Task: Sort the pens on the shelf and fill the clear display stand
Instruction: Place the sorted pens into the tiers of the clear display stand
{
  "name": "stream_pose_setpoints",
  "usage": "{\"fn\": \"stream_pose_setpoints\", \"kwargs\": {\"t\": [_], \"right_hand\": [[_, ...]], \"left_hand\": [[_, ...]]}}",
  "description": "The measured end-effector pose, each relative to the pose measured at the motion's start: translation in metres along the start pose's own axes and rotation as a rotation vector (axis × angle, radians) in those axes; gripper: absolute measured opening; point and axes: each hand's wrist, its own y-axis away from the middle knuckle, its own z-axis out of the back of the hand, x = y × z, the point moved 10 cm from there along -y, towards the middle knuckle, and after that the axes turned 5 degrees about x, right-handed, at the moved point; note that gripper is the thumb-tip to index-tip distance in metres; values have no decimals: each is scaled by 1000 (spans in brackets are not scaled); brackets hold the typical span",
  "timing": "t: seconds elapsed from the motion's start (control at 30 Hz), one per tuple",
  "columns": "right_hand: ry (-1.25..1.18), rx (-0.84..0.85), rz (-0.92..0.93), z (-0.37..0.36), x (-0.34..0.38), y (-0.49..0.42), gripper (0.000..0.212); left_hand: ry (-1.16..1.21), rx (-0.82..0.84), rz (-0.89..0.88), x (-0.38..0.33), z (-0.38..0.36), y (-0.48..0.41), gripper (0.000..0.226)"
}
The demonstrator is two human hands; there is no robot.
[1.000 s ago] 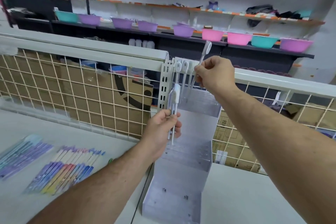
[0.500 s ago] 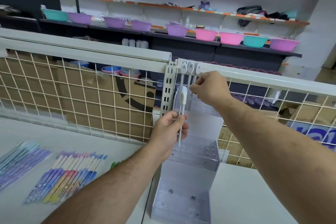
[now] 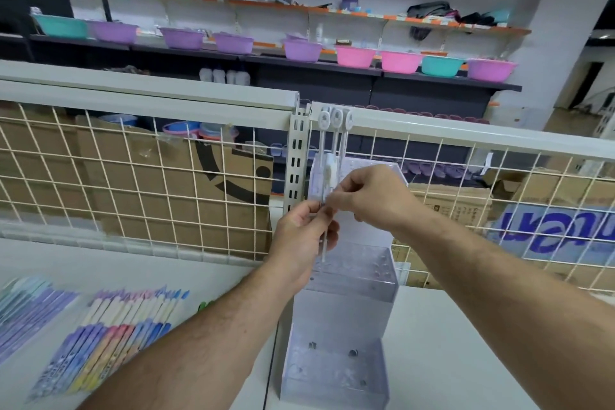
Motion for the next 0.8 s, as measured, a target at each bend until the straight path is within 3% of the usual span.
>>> {"fn": "stream_pose_setpoints", "kwargs": {"t": [0.23,0.53,0.8], "right_hand": [[-51,-92,13,9,-1,0,22],[-154,-454,29,105,21,-24,14],[-44,-504,25,110,26,-47,14]], "left_hand": [[-39,25,7,0,-2,2,16],[-53,-18,28,6,5,-1,20],[-67,-24,24,6,4,-1,20]]}}
